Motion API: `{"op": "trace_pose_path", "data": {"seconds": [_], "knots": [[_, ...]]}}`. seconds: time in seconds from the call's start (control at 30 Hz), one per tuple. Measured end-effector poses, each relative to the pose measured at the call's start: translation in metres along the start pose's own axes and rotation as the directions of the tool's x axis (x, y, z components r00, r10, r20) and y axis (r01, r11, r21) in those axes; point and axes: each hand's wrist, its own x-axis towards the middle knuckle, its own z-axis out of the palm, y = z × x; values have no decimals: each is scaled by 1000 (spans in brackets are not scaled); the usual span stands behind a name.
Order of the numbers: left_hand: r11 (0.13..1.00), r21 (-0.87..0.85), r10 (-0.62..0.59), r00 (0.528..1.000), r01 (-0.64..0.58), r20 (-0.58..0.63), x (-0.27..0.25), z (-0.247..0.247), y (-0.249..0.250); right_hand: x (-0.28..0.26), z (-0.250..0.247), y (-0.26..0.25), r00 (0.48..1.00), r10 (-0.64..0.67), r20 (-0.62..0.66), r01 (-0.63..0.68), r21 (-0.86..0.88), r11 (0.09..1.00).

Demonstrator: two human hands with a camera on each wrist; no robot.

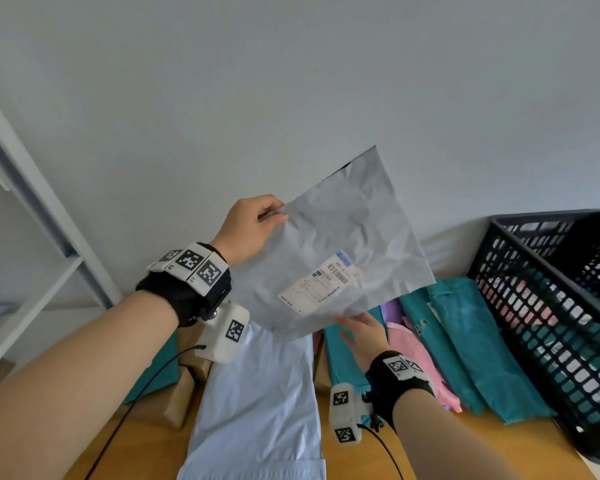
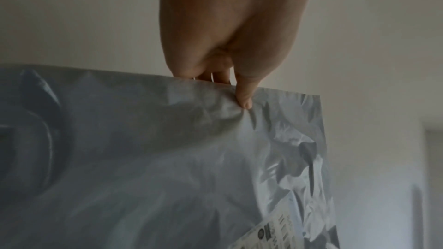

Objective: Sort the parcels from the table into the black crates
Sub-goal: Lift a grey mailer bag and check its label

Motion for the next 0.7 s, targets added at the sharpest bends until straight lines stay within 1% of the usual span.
{"op": "trace_pose_path", "data": {"seconds": [0.1, 0.17, 0.33, 0.4, 0.5, 0.6, 0.7], "knots": [[1000, -8, -27, 997, 27, -69, 2, -8, -7, 5, 1, -7, 999, -44, 5, 43, 88, 995], [999, -3, -37, 993, 37, -116, 4, -14, -12, 7, 2, -12, 998, -68, 6, 67, 117, 991], [996, -18, -92, 977, 90, -192, 9, -21, -25, 14, 2, -36, 991, -132, -11, 133, 129, 983], [994, -25, -108, 972, 105, -208, 11, -23, -32, 17, 1, -49, 987, -159, -22, 160, 107, 981], [990, 3, -139, 968, 143, -211, 13, -27, -43, 22, -1, -68, 977, -214, -4, 214, 47, 976], [987, 23, -153, 966, 162, -208, 16, -31, -52, 30, -3, -85, 961, -278, 12, 278, -78, 958], [984, -6, -174, 961, 177, -214, 20, -36, -53, 36, 0, -104, 941, -337, 23, 335, -196, 922]]}}
